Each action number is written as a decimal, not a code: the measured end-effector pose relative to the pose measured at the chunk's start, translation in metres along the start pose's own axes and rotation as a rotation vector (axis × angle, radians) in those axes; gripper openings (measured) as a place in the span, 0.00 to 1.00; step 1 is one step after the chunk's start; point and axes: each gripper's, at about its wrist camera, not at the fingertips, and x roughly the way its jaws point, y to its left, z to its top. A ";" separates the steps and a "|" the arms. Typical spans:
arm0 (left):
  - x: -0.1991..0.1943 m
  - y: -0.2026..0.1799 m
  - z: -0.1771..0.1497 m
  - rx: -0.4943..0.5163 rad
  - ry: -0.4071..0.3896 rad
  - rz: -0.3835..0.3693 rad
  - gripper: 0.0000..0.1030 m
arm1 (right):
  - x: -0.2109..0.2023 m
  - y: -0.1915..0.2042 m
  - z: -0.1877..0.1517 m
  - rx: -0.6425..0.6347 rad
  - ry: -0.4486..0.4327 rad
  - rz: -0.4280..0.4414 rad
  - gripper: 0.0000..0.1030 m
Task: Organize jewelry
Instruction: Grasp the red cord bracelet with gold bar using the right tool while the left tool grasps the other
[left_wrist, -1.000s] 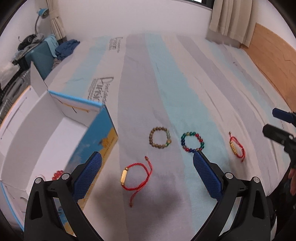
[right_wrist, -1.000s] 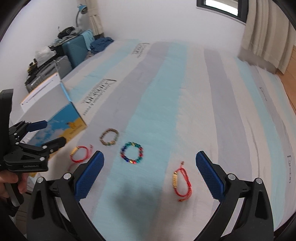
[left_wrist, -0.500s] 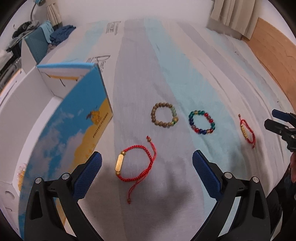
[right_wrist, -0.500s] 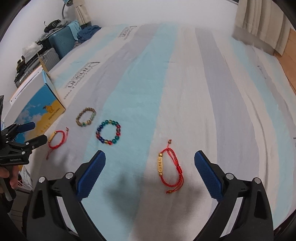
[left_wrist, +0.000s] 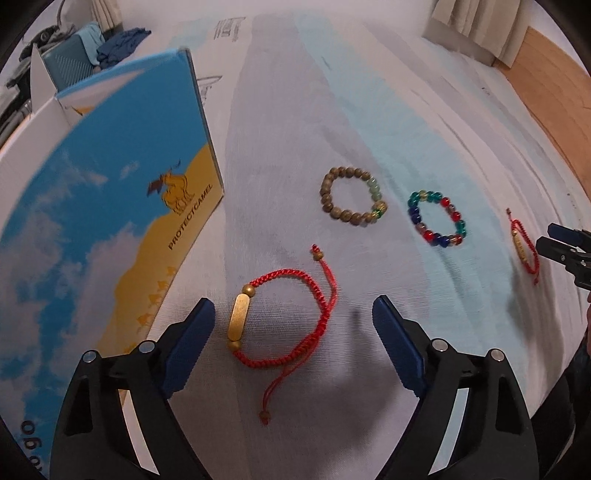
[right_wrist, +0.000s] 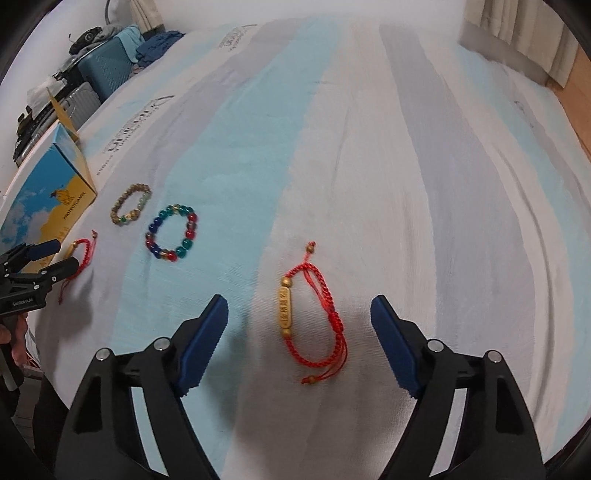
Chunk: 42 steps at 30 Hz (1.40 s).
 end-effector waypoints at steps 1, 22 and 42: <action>0.001 0.000 -0.001 -0.001 0.002 0.000 0.82 | 0.002 -0.001 -0.001 0.002 0.004 0.001 0.73; 0.016 0.009 -0.009 0.004 0.037 0.001 0.46 | 0.030 -0.002 -0.011 0.002 0.067 -0.003 0.30; 0.008 -0.007 0.010 0.015 0.050 -0.027 0.12 | 0.020 -0.003 -0.004 0.020 0.044 -0.002 0.13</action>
